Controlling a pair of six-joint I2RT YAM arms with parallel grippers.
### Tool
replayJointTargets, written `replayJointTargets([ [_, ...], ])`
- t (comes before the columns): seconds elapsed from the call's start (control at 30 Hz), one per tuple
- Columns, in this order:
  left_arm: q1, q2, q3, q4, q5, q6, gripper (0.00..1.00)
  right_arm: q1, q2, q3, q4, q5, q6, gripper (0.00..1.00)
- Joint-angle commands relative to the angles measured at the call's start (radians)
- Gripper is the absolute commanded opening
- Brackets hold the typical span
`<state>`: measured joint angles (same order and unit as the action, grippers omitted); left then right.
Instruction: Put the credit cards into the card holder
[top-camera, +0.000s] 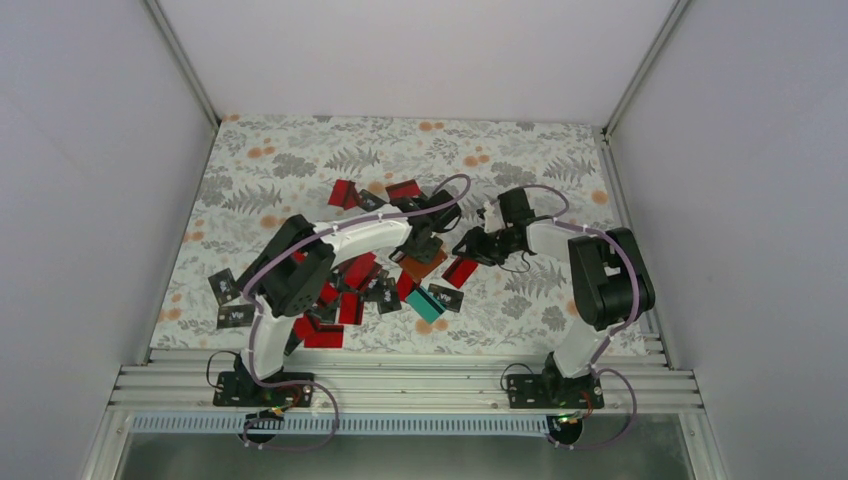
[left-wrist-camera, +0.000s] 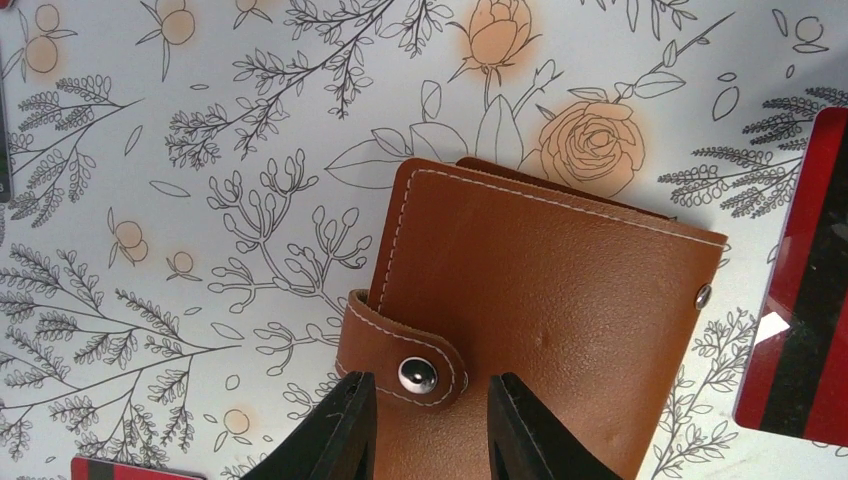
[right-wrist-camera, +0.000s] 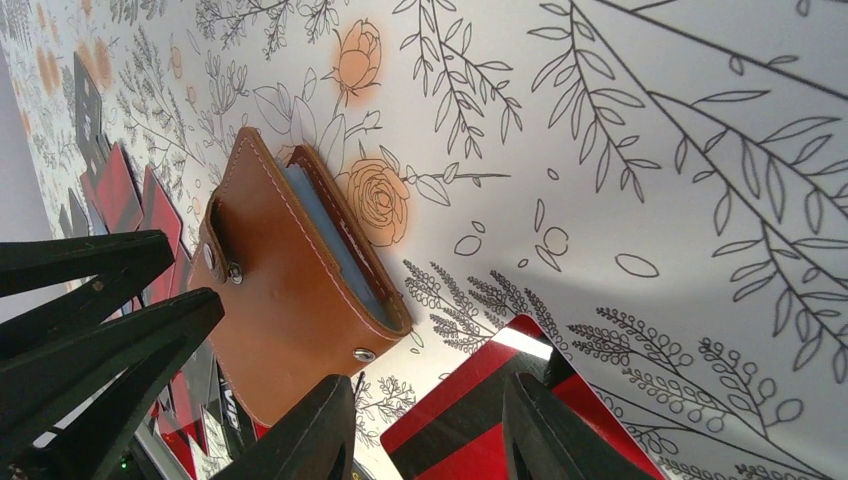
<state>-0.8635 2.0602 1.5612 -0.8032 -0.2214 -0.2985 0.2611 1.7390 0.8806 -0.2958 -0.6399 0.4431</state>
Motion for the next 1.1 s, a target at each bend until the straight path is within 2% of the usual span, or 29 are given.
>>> replayJointTargets([
  [0.0,-0.011,0.007,0.016,-0.008,-0.015,0.023,0.31,-0.01,-0.017,-0.017,0.012,-0.013,-0.013,0.4],
  [0.33,-0.016,0.032,0.025,-0.009,-0.028,0.03,0.29,-0.017,-0.016,-0.02,0.009,-0.021,-0.02,0.4],
  [0.73,-0.022,0.055,0.022,-0.002,-0.064,0.032,0.2,-0.017,-0.008,-0.02,0.012,-0.038,-0.023,0.4],
  [1.07,-0.025,0.041,0.017,0.004,-0.064,0.044,0.03,-0.016,-0.033,-0.016,0.011,-0.07,-0.024,0.39],
])
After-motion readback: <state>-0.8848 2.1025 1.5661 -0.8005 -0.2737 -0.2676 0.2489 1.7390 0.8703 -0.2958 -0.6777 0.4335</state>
